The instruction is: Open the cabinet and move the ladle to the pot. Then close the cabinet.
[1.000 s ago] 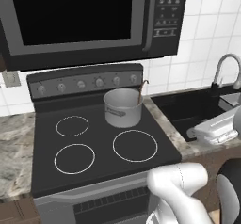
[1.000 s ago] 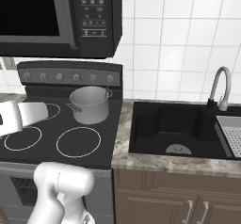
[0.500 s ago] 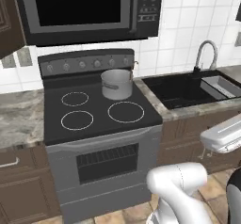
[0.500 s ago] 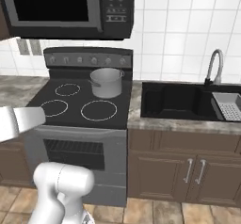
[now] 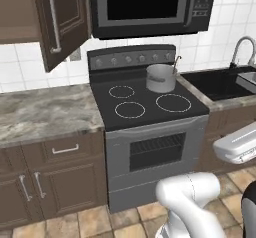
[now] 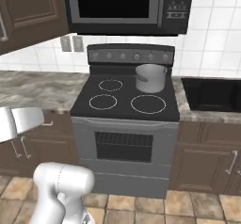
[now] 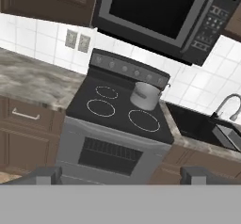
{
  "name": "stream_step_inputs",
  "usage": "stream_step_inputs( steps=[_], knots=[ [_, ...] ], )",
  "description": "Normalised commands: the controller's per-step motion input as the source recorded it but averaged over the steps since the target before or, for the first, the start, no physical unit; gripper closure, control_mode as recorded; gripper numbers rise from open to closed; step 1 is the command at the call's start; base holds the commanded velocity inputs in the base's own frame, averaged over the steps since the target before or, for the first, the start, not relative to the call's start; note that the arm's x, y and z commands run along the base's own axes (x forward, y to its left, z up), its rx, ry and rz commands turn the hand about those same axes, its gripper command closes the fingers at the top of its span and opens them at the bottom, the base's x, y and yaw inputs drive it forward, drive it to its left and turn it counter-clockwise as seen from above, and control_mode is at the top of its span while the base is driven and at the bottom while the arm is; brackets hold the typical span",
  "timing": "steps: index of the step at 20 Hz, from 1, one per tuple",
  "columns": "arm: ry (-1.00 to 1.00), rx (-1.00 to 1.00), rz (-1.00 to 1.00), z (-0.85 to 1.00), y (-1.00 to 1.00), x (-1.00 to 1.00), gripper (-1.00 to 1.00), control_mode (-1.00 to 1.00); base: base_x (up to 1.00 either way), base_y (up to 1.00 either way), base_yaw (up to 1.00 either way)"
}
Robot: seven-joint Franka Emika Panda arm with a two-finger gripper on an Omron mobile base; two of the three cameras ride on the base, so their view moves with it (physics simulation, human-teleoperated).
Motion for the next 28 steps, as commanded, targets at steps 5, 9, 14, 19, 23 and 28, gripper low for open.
stream_step_inputs(
  steps=[5, 9, 14, 19, 23, 28],
  knots=[
    [0.0, 0.0, 0.0, 0.0, 0.0, 0.0, -1.0, 1.0, 0.06, 1.0, 0.0],
    [0.0, 0.0, 0.0, 0.0, 0.0, 0.0, -1.0, 1.0, 0.16, 1.0, 0.0],
    [0.0, 0.0, 0.0, 0.0, 0.0, 0.0, -1.0, 1.0, 0.29, 1.0, 0.0],
    [0.0, 0.0, 0.0, 0.0, 0.0, 0.0, -1.0, 1.0, 0.55, 0.87, 0.0],
    [0.0, 0.0, 0.0, 0.0, 0.0, 0.0, -1.0, 1.0, 0.8, 0.4, 0.0],
    [0.0, 0.0, 0.0, 0.0, 0.0, 0.0, -1.0, 1.0, 0.9, 0.0, 0.0]
  ],
)
